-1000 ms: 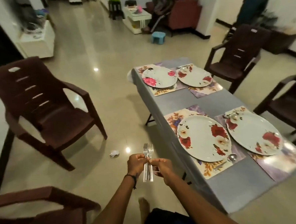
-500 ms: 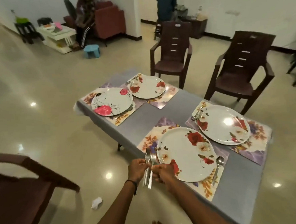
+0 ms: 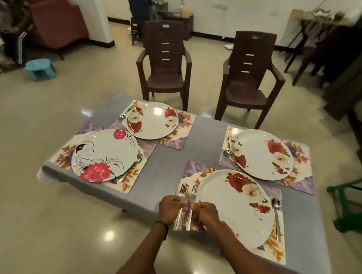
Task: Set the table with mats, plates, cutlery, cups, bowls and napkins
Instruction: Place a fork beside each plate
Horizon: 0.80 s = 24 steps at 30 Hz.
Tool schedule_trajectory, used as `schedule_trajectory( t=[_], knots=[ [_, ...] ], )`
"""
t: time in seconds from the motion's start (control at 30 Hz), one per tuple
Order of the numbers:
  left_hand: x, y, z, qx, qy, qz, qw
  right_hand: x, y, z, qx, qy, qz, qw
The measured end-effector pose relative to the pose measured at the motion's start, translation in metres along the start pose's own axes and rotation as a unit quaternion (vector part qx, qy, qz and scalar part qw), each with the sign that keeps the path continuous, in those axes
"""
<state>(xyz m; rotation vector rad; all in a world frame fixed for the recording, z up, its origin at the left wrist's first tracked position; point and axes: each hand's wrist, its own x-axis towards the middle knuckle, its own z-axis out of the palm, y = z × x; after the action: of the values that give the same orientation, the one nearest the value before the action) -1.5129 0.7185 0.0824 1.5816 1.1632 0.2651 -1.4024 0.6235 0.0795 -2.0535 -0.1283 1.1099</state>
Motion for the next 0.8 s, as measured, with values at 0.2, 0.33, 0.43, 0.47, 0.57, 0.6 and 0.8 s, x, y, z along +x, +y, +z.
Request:
schedule_trajectory(
  t=[0.2, 0.33, 0.43, 0.47, 0.57, 0.6, 0.8],
  knots=[
    [0.048, -0.001, -0.035, 0.056, -0.059, 0.01, 0.997, 0.025, -0.036, 0.022, -0.144, 0.096, 0.001, 0.985],
    [0.063, -0.011, -0.045, 0.046, -0.083, -0.003, 0.995, 0.044, -0.041, 0.032, -0.219, 0.118, -0.002, 0.968],
    [0.072, -0.018, -0.052, 0.052, -0.082, -0.017, 0.995, 0.052, -0.042, 0.041, -0.236, 0.142, 0.014, 0.961],
    [0.074, -0.018, -0.054, 0.05, -0.083, -0.021, 0.995, 0.052, -0.044, 0.043, -0.243, 0.152, 0.018, 0.958],
    [0.083, -0.016, -0.058, 0.043, -0.082, -0.032, 0.995, 0.056, -0.053, 0.05, -0.278, 0.191, 0.034, 0.941],
    [0.086, -0.014, -0.059, 0.043, -0.08, -0.033, 0.995, 0.056, -0.056, 0.052, -0.289, 0.2, 0.04, 0.935],
    [0.099, -0.01, -0.061, 0.018, -0.084, -0.026, 0.996, 0.059, -0.055, 0.047, -0.36, 0.216, 0.02, 0.907]
  ],
)
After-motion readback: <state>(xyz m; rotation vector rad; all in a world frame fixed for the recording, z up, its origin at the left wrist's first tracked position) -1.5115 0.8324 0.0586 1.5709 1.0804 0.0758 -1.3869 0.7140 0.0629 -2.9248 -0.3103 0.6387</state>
